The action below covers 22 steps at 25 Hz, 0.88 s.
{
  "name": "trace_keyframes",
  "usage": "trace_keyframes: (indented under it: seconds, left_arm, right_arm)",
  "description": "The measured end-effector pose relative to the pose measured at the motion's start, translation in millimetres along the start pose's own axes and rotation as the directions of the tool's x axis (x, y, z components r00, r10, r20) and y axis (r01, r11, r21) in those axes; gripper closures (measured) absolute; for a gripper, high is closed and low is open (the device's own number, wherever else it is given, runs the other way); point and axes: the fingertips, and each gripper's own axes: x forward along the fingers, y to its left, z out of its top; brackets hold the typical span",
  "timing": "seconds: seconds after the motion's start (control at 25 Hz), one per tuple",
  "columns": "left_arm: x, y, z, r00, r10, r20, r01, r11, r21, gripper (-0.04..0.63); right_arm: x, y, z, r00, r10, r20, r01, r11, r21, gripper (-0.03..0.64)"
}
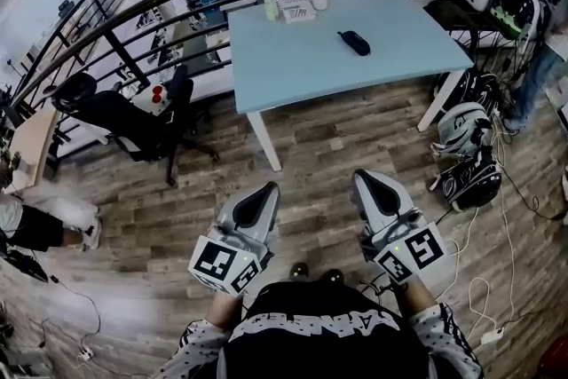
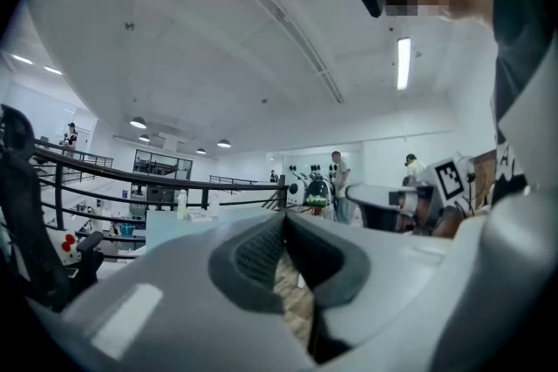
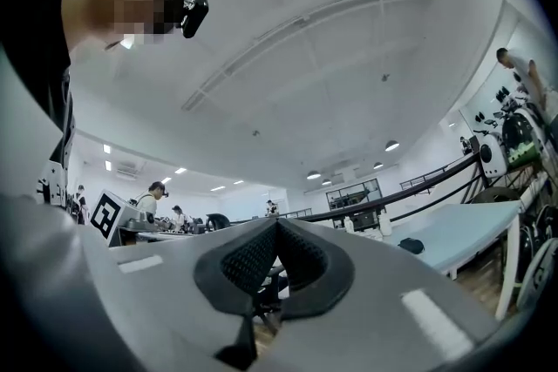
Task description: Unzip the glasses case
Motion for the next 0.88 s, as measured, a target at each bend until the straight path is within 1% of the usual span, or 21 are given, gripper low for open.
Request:
trace_keyframes:
  seconds: [0.12,0.24,0.4,0.48,0.6,0.72,0.8,0.88]
  left_arm:
    - [-1.2,-1.5,-0.2,1.0,0.016,-0.005,-0.016,1.0,-0.001,0.595]
    - [-0.7,-4.3,-4.1,0.999,0.032,-0.027,-0.032,0.999,-0.003,0.595]
    - [2.9,-16.5,-9.9,0.998,0.041,-0.049,-0.041,0.999,0.0,0.595]
    - [4.2,-25.9,-10.8,0.998,0.038,-0.041,-0.037,0.999,0.032,0.595]
    - [6.1,-36.0,-11.5,0.998,0.059,-0.022,-0.057,0.995,0.076,0.595]
    - [8.2,-44.6,-10.7,0.998,0.064,0.001,-0.064,0.996,0.064,0.595]
    - [11.1,-50.7,-9.8,0.998,0.057,0.016,-0.058,0.997,0.051,0.595]
    - [15.2,-56.6,-11.5,0.999,0.043,0.015,-0.044,0.998,0.04,0.595]
  right_arm:
    - [-0.9,-4.2,1.3,1.0,0.008,0.006,-0.008,1.0,0.001,0.611]
    - [-4.6,-10.1,2.0,1.0,0.008,0.009,-0.008,1.0,0.003,0.611]
    - [-15.6,-23.5,-3.1,1.0,0.007,-0.001,-0.007,1.0,0.022,0.611]
    - [-23.0,-29.2,-7.1,1.0,0.008,-0.005,-0.008,1.0,0.03,0.611]
    - [-32.6,-36.2,-10.7,1.0,0.014,-0.004,-0.014,1.0,0.028,0.611]
    - [-42.3,-39.6,-13.3,1.0,0.021,-0.01,-0.02,0.999,0.025,0.611]
    - [-49.8,-43.0,-13.1,1.0,0.014,-0.013,-0.014,1.0,0.019,0.611]
    - [-57.6,-47.1,-12.1,1.0,0.0,-0.013,0.001,1.0,0.016,0.611]
